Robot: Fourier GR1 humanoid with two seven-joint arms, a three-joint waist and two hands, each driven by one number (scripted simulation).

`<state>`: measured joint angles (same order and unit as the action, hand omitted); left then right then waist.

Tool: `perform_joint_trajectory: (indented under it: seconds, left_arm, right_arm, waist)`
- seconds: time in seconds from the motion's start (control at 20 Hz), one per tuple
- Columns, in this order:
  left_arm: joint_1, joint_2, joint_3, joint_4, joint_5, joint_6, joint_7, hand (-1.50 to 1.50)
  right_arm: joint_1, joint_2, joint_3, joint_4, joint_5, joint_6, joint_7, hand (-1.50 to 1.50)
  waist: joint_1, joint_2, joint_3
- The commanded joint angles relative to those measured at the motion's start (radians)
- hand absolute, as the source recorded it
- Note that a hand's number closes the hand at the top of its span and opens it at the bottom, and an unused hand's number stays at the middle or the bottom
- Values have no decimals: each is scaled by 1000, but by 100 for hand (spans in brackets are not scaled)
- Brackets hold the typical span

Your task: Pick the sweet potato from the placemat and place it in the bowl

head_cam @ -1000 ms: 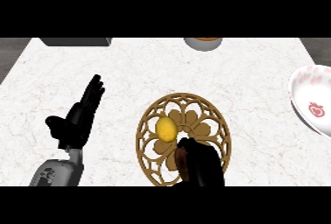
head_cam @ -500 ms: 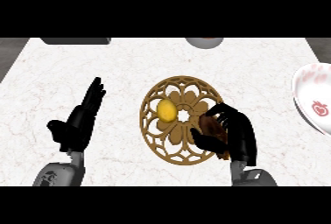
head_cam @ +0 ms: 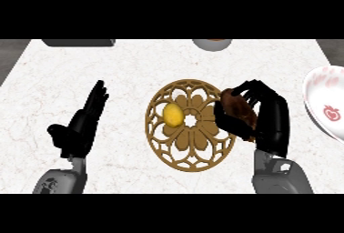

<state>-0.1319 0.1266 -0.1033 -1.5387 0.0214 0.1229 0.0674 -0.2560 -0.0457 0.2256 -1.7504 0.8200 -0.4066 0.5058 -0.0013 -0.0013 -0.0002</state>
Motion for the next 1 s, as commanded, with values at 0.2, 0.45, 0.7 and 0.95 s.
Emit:
perform_joint_trajectory:
  seconds: [0.2, 0.45, 0.7, 0.95]
  left_arm:
    - [0, 5, 1, -52, -7, -4, 58, 0]
    - [-23, 0, 29, 32, -4, -25, -8, 0]
    - [-11, -12, 8, -53, -21, -12, 66, 0]
    - [16, -16, 13, -13, -23, -35, -5, 0]
  right_arm:
    - [-221, -57, -66, -204, 229, 258, 335, 150]
    - [-375, -74, -130, -206, 235, 432, 469, 150]
    - [-507, -154, -296, -89, 161, 438, 440, 150]
    - [-505, -246, -433, -16, 63, 432, 355, 150]
  waist:
    - [1, -3, -1]
    - [0, 0, -1]
    - [5, 0, 0]
    - [4, 1, 0]
